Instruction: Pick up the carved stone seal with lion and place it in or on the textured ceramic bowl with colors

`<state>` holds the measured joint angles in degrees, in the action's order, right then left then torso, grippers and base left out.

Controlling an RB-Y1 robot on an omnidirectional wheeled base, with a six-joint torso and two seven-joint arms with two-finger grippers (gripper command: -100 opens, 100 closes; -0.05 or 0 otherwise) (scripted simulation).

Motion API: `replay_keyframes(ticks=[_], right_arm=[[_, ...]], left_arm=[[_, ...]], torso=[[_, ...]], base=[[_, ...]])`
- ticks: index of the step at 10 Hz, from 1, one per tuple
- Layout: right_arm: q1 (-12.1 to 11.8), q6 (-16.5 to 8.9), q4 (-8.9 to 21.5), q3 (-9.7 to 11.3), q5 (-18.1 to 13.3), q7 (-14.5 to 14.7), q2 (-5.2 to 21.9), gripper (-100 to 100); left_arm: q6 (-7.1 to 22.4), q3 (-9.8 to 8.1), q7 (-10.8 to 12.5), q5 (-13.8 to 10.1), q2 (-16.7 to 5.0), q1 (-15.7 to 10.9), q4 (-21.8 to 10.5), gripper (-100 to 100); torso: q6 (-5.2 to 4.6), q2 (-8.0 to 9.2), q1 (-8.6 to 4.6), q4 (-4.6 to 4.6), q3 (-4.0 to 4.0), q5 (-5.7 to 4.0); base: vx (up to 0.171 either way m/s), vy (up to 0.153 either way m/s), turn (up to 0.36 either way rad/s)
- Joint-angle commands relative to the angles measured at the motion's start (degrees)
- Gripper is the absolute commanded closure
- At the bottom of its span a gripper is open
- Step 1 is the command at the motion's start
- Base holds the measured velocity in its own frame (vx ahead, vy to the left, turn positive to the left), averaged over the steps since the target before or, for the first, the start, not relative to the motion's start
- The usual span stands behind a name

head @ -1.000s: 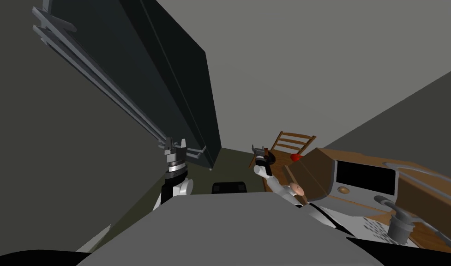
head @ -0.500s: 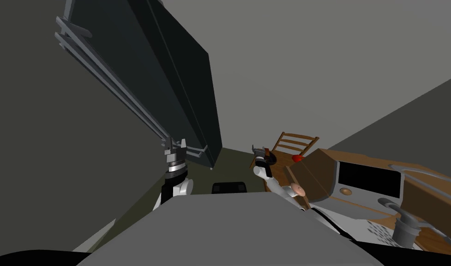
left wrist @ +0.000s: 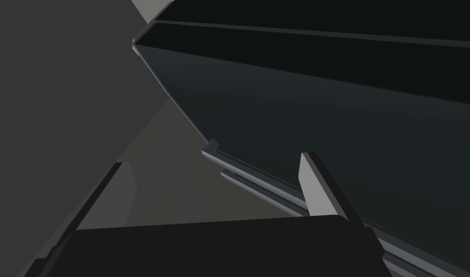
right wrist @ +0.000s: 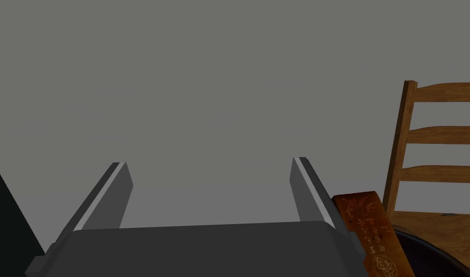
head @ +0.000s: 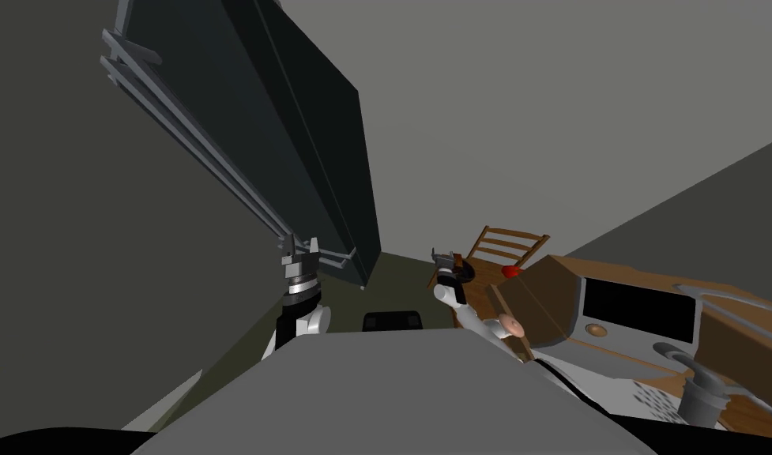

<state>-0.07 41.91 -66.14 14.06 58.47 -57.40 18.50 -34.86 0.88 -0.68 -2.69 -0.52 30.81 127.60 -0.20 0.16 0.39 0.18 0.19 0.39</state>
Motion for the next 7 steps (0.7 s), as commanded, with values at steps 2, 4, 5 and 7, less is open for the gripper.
replay_keyframes(ticks=[2,4,5,7], right_arm=[[-2.4,-1.1,-4.0,-1.7,1.1,3.5,-1.6,-100],[-5.6,-2.6,-8.3,-4.1,2.7,7.6,-3.6,-100],[-5.6,-2.6,-9.5,-4.1,2.7,8.0,-3.6,-100],[-5.6,-2.6,-9.5,-4.1,2.7,8.0,-3.6,-100]], left_arm=[[0.0,0.0,0.0,0.0,0.0,0.0,0.0,0],[0.0,0.0,0.0,0.0,0.0,0.0,0.0,0],[0.0,0.0,0.0,0.0,0.0,0.0,0.0,0],[0.0,0.0,0.0,0.0,0.0,0.0,0.0,0]], torso=[[0.01,0.11,0.03,0.02,0.06,0.01],[0.0,0.09,0.02,0.02,0.06,0.01],[0.0,0.13,0.02,0.03,0.08,0.01],[-0.02,-0.04,-0.03,0.0,-0.01,0.0]], base=[[-0.044,0.008,0.144],[-0.044,0.008,0.144],[-0.026,0.005,0.087],[0.008,-0.002,-0.027]])
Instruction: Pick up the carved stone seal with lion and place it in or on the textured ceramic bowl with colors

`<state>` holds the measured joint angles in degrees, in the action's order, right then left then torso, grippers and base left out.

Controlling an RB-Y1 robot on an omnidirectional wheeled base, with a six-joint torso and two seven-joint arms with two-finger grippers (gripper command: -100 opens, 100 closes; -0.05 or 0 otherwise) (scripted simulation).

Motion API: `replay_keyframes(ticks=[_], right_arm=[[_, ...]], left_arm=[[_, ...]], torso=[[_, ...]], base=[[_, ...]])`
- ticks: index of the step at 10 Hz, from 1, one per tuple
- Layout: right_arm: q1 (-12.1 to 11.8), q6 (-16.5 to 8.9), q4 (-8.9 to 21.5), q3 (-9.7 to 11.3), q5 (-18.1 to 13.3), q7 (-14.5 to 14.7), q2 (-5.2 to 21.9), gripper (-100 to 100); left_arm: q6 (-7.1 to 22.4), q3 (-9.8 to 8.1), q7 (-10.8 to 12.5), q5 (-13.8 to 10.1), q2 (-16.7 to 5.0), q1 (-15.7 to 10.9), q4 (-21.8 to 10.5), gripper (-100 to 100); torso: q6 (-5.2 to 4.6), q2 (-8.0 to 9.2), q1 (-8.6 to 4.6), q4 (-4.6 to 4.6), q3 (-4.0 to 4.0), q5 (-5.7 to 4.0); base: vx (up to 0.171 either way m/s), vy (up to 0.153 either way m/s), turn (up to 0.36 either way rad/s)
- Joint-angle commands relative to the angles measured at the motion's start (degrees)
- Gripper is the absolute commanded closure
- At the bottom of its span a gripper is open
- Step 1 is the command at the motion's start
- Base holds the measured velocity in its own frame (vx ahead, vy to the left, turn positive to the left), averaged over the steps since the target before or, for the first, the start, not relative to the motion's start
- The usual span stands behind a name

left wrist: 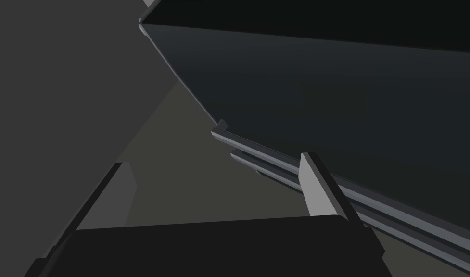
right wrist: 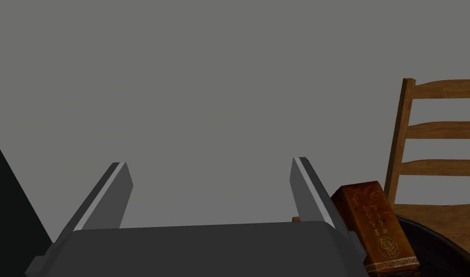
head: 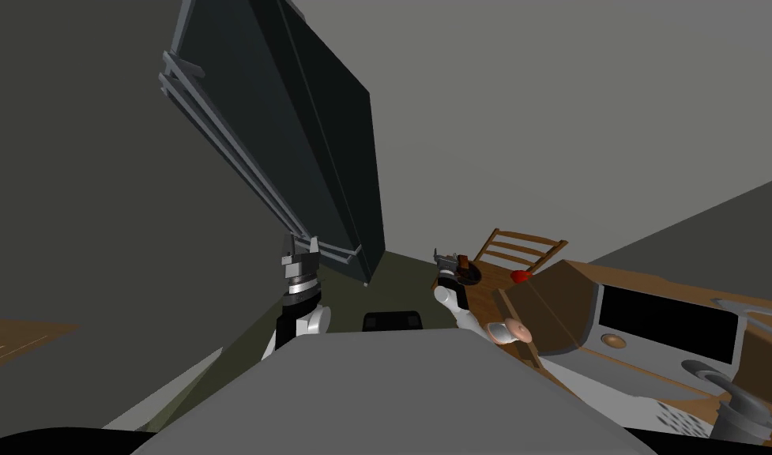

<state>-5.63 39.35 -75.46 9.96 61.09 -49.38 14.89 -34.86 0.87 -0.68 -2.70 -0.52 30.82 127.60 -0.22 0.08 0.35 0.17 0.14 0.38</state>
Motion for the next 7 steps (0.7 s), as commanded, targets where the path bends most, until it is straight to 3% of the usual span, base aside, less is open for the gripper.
replay_keyframes(ticks=[1,2,7], right_arm=[[-0.1,-0.1,-0.1,0.0,0.0,0.0,0.0,-100],[-1.7,-0.8,-2.9,-1.2,0.8,2.3,-1.0,-100],[-1.7,-0.8,-2.9,-1.2,0.8,2.3,-1.0,-100]], left_arm=[[0.0,0.0,0.0,0.0,0.0,0.0,0.0,0],[0.0,0.0,0.0,0.0,0.0,0.0,0.0,0],[0.0,0.0,0.0,0.0,0.0,0.0,0.0,0]], torso=[[0.0,0.0,0.0,0.0,0.0,0.0],[0.0,-0.01,0.0,0.0,-0.01,0.0],[0.01,0.04,0.01,0.01,0.02,0.0]], base=[[0.01,-0.002,-0.033],[-0.037,0.006,0.121],[-0.007,0.001,0.022]])
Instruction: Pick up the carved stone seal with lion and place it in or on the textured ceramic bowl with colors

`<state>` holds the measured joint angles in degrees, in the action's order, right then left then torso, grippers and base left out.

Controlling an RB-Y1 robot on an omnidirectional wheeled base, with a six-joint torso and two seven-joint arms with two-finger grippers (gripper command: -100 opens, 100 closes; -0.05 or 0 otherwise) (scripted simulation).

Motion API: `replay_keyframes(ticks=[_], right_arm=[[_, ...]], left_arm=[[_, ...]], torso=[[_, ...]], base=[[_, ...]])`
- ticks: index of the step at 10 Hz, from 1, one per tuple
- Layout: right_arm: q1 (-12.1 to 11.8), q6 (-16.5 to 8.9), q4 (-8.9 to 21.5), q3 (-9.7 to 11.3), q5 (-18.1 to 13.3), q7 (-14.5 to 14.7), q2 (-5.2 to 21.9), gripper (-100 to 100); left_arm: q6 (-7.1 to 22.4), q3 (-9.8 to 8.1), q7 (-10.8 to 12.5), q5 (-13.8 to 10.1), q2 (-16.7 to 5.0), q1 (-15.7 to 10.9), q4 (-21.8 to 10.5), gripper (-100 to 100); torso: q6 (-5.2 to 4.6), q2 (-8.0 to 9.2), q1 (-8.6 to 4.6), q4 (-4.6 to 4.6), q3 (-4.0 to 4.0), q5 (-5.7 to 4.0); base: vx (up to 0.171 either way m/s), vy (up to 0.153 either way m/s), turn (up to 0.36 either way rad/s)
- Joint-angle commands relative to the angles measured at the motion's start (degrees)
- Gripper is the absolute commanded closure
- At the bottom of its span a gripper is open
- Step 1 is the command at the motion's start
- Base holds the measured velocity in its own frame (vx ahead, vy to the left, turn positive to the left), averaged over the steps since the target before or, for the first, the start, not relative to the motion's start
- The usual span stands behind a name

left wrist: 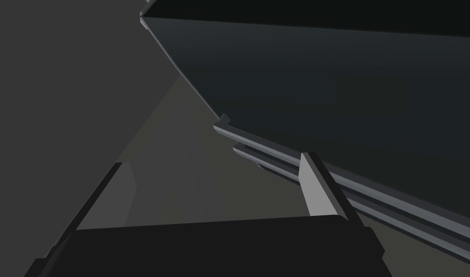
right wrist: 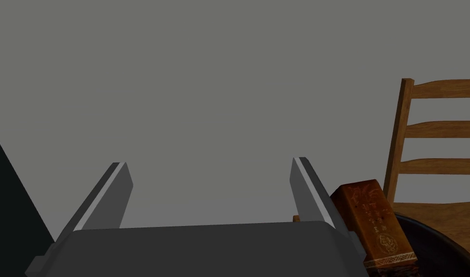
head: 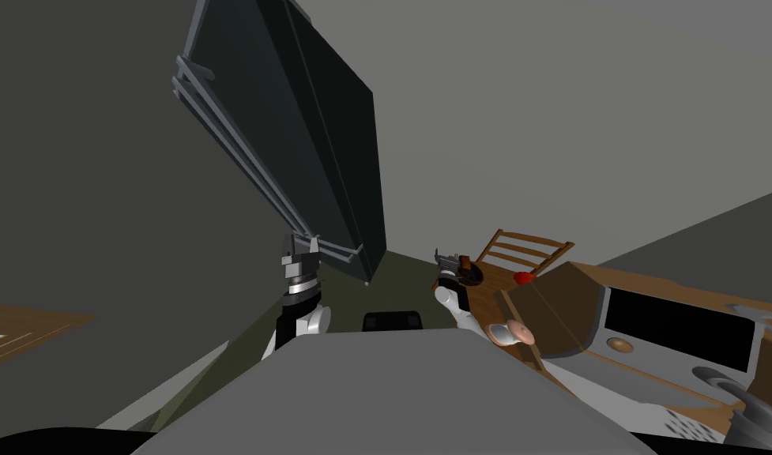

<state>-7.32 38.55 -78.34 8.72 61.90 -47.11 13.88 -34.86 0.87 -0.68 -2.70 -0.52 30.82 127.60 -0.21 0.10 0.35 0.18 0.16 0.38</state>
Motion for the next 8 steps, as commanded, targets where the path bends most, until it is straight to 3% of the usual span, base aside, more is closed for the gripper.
replay_keyframes(ticks=[1,4,8], right_arm=[[0.0,0.0,0.0,0.0,0.0,0.0,0.0,-100],[0.0,0.0,0.0,0.0,0.0,0.0,0.0,-100],[1.0,-2.3,-2.6,-0.8,1.5,6.3,-3.9,-100]], left_arm=[[0.0,0.0,0.0,0.0,0.0,0.0,0.0,0],[0.0,0.0,0.0,0.0,0.0,0.0,0.0,0],[0.0,0.0,0.0,0.0,0.0,0.0,0.0,0]], torso=[[0.0,0.0,0.0,0.0,0.0,0.0],[0.0,-0.02,0.0,0.0,-0.01,0.0],[0.0,-0.01,0.02,0.0,0.0,0.0]], base=[[0.0,0.0,0.0],[0.002,0.0,-0.006],[0.0,0.0,0.0]])
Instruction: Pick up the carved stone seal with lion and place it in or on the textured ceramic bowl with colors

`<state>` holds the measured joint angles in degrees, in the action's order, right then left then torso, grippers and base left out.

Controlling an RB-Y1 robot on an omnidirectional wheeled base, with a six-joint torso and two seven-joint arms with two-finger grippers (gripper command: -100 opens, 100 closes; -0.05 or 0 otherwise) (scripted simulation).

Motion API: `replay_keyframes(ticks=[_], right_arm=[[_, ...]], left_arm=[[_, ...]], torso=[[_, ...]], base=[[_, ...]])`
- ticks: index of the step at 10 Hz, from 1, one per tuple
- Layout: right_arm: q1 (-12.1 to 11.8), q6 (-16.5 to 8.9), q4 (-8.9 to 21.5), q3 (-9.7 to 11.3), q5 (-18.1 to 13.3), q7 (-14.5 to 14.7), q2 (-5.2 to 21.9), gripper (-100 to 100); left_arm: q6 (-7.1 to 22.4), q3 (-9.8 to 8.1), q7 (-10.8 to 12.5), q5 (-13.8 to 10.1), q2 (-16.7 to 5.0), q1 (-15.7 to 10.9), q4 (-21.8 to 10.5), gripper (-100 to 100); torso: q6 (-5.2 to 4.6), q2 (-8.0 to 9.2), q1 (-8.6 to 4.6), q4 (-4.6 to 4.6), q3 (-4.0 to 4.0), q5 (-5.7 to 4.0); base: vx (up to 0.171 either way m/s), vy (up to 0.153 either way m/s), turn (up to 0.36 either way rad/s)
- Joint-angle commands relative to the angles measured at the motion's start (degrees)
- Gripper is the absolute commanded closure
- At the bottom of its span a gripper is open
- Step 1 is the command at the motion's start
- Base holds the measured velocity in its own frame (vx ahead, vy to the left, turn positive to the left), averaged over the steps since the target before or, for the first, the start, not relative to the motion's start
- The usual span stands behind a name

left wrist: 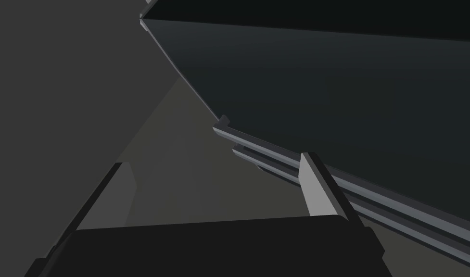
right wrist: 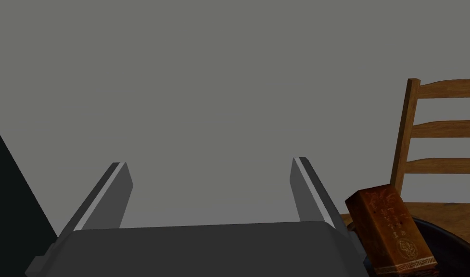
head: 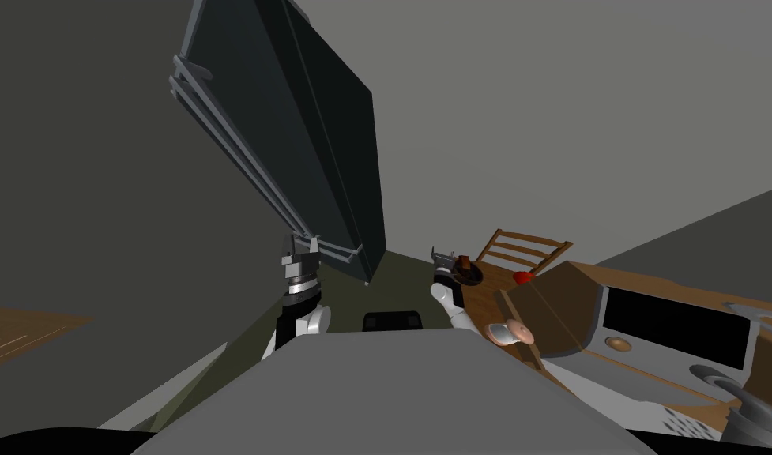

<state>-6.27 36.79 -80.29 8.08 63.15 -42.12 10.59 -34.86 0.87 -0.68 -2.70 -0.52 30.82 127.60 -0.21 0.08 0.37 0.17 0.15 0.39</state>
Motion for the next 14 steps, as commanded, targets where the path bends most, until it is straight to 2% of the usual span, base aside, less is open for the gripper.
replay_keyframes(ticks=[1,10,11,12,14], right_arm=[[0.3,-1.3,-1.6,-0.4,0.8,2.9,-1.9,-100],[0.3,-1.3,-1.6,-0.4,0.8,3.4,-1.9,-100],[1.3,-4.1,-2.7,-1.8,2.4,5.5,-2.1,-100],[1.3,-4.3,-2.7,-1.8,2.4,5.5,-2.1,-100],[2.3,-7.3,-3.8,-3.2,3.9,7.6,-2.4,-100]], left_arm=[[0.0,0.0,0.0,0.0,0.0,0.0,0.0,0],[0.0,0.0,0.0,0.0,0.0,0.0,0.0,0],[0.0,0.0,0.0,0.0,0.0,0.0,0.0,0],[0.0,0.0,0.0,0.0,0.0,0.0,0.0,0],[0.0,0.0,0.0,0.0,0.0,0.0,0.0,0]], torso=[[0.0,0.0,0.0,0.0,0.0,0.0],[0.0,0.04,-0.02,0.0,0.02,0.0],[-0.01,0.03,-0.02,0.0,0.02,0.0],[-0.03,0.02,0.05,0.0,0.01,0.01],[-0.01,0.04,0.11,0.01,0.02,0.03]], base=[[0.0,0.0,0.0],[-0.001,0.0,0.003],[-0.001,0.022,-0.145],[-0.01,0.037,-0.082],[-0.006,0.035,-0.078]])
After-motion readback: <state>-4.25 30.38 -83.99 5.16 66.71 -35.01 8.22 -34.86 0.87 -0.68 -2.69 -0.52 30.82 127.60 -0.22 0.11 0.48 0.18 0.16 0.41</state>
